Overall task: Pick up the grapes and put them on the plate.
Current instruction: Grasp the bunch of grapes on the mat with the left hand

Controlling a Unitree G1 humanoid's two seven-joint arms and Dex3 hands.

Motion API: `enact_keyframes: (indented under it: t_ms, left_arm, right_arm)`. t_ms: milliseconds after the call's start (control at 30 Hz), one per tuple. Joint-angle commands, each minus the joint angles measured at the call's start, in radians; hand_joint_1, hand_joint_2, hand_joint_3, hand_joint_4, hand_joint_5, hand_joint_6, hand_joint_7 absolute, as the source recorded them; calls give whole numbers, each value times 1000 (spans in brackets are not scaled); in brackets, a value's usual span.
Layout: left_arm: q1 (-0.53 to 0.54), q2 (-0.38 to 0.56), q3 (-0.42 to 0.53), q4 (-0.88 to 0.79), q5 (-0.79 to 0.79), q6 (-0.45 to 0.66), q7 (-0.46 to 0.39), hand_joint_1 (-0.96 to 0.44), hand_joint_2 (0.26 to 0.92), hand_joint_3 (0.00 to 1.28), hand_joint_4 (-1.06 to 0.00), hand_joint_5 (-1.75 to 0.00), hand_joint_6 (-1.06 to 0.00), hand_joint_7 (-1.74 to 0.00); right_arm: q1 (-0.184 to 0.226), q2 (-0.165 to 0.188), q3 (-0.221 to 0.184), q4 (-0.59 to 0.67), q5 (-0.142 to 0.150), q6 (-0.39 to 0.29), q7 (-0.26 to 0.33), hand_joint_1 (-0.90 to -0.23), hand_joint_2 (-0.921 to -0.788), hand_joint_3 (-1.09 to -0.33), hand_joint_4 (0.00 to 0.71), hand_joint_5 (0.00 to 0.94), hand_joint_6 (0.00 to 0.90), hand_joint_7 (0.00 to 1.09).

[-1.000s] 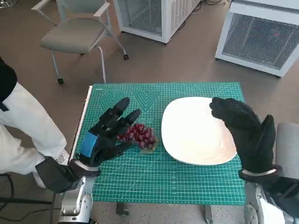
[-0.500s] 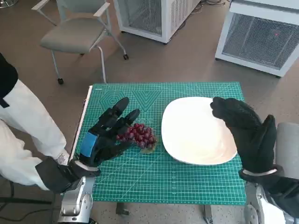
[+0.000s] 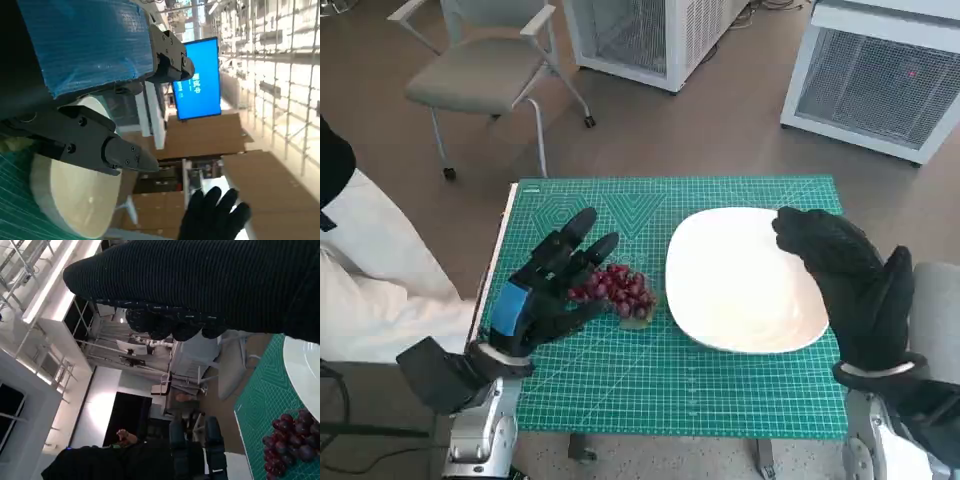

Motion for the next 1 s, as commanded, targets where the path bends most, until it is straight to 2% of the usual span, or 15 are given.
enact_keyframes:
  t_ms: [33, 200, 300, 433, 533, 700, 1000]
  left_arm:
    - [-38, 158, -29, -54, 169, 9, -9, -378, 914, 32, -412, 0, -374, -8]
    - [-54, 261, -56, -187, 400, 97, 60, -328, 859, 5, -362, 0, -433, -28]
    - [-49, 293, -92, -304, 587, 229, 97, -266, 818, 2, -327, 0, -458, -31]
    - [-67, 302, -162, -443, 785, 464, 44, -219, 777, 0, -269, 0, -461, -22]
    - [-88, 294, -207, -492, 866, 566, -1, -205, 758, 0, -245, 0, -456, -15]
    - [-100, 282, -249, -524, 901, 629, -42, -197, 743, 0, -235, 0, -449, -7]
    - [-116, 270, -314, -516, 947, 652, -34, -205, 742, 1, -231, 0, -447, -3]
  right_arm:
    - [21, -7, 0, 0, -6, 3, 3, -461, -921, -639, 413, 625, 174, 953]
    - [22, -10, -3, 2, -6, 0, 5, -462, -921, -639, 413, 626, 173, 953]
    - [23, -12, -5, 4, -5, 0, 6, -462, -921, -639, 413, 626, 173, 952]
    - [23, -14, -7, 4, -1, 2, 8, -462, -921, -639, 413, 626, 172, 953]
    - [25, -15, -9, 2, 1, 4, 9, -462, -921, -639, 413, 626, 172, 953]
    - [27, -15, -9, -6, 1, 10, 5, -462, -921, -639, 412, 627, 171, 954]
    - [31, -13, -11, -19, 2, 25, 0, -464, -921, -637, 412, 628, 170, 954]
